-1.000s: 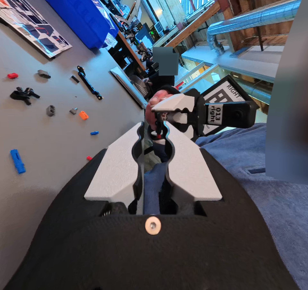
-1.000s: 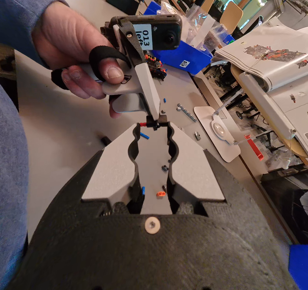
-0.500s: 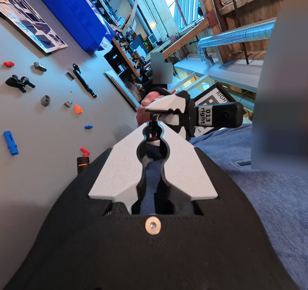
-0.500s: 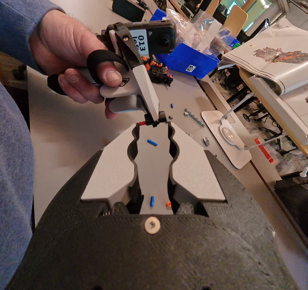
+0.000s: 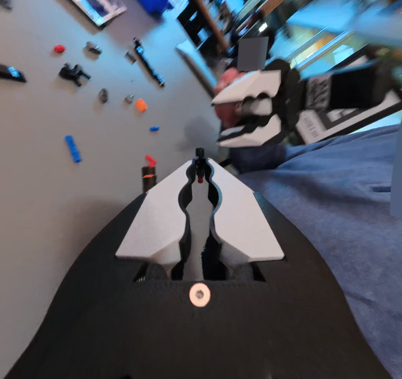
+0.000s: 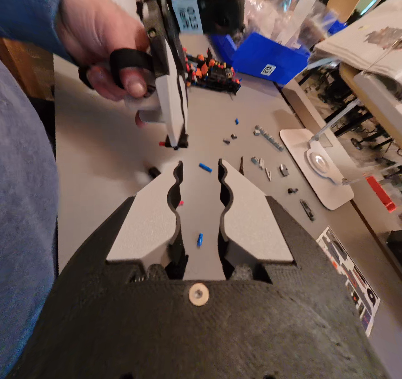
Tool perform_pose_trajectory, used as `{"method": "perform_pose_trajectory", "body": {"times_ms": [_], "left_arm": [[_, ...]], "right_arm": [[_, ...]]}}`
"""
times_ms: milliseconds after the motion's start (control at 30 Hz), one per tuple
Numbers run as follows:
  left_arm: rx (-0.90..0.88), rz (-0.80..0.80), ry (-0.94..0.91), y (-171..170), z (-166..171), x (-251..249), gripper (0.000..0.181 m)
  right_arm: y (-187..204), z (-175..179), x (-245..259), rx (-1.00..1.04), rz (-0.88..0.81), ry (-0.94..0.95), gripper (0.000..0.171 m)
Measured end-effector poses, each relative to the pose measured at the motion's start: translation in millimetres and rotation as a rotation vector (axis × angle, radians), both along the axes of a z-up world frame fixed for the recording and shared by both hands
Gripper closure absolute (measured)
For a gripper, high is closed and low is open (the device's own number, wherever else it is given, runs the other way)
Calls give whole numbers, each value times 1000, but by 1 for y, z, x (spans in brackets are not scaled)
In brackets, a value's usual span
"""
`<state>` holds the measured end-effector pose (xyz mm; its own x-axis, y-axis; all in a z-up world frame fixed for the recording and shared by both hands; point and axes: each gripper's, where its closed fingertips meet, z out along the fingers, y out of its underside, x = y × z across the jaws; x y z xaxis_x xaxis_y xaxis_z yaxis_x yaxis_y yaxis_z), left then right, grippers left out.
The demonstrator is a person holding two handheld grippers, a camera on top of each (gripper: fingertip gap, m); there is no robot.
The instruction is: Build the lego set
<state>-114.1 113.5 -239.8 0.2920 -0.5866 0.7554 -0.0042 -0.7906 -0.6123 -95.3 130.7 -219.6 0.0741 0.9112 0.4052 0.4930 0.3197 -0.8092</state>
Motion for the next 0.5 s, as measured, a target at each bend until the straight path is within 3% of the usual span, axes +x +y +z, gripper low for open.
{"method": "perform_pose_trajectory", "body": {"times_ms": [33, 267, 500], "left_arm": [[12, -7, 78, -2, -9, -4, 176], [17, -107, 316, -27, -42, -16, 176], [-47, 11, -21, -11, -9, -1, 176]], "right_arm": [[2, -6, 3, -12, 4, -30, 141], [1, -41, 11, -83, 32, -154, 144], [-24, -42, -9, -228, 88, -104, 141]]}}
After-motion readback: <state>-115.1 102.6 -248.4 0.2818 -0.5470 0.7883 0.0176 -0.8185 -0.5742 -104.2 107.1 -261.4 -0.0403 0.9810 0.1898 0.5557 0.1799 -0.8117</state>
